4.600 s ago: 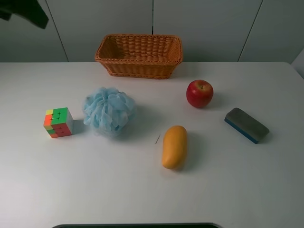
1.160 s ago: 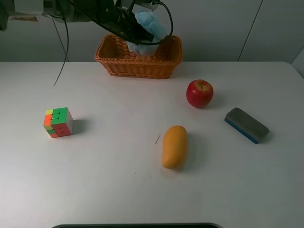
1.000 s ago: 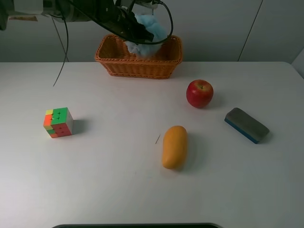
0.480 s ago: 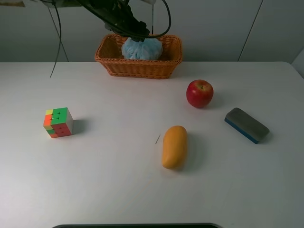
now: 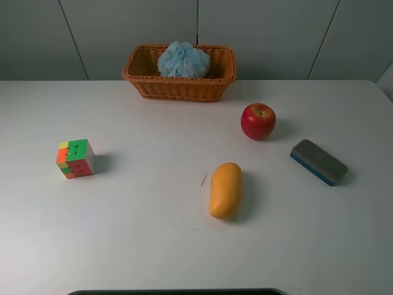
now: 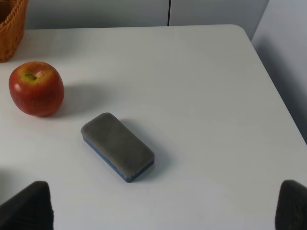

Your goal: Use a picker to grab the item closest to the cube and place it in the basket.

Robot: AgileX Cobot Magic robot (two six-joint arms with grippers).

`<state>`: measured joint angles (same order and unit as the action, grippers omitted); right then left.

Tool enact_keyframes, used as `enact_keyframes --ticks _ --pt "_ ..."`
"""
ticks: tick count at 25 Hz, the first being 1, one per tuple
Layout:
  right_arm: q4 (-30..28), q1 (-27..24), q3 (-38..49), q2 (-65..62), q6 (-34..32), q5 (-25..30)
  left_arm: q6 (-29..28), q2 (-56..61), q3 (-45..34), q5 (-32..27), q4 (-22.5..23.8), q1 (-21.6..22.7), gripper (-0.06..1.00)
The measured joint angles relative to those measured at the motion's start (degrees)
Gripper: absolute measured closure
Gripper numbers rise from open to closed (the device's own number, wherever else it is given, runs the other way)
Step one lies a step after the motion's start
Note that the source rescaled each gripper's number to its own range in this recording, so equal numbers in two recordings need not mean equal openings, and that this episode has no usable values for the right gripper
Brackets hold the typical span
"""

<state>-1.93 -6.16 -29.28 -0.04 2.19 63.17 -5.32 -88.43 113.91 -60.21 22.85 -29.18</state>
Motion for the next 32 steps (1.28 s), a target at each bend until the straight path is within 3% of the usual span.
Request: enact_keyframes --ticks 3,7,13,16,19,24,27,32 --pt "0.0 0.0 0.0 0.0 0.0 0.0 0.0 8.9 0.0 -7.4 3.3 -0.2 -0.01" --pt "0.0 0.0 0.0 0.0 0.0 0.0 -1.7 20.4 -4.6 -8.8 7.6 -0.3 -0.01" --pt "0.0 0.0 0.0 0.0 0.0 0.0 -7.3 39.5 -21.3 -9.5 13.2 0.1 -0.01" --pt "0.0 0.0 0.0 0.0 0.0 0.0 -8.7 48.9 -31.4 -9.7 13.0 4.2 -0.01" --pt "0.0 0.0 0.0 0.0 0.0 0.0 -8.9 58.0 -40.0 -9.9 10.2 12.2 -0.01" --pt "0.0 0.0 0.0 0.0 0.0 0.0 -8.2 73.3 -51.2 -10.3 1.5 26.1 -0.01" --pt "0.0 0.0 0.0 0.0 0.0 0.0 -8.1 81.0 -57.6 -10.4 -3.8 30.8 -0.01" --pt "0.0 0.0 0.0 0.0 0.0 0.0 -8.1 88.2 -68.7 -8.2 -11.3 32.6 -0.01"
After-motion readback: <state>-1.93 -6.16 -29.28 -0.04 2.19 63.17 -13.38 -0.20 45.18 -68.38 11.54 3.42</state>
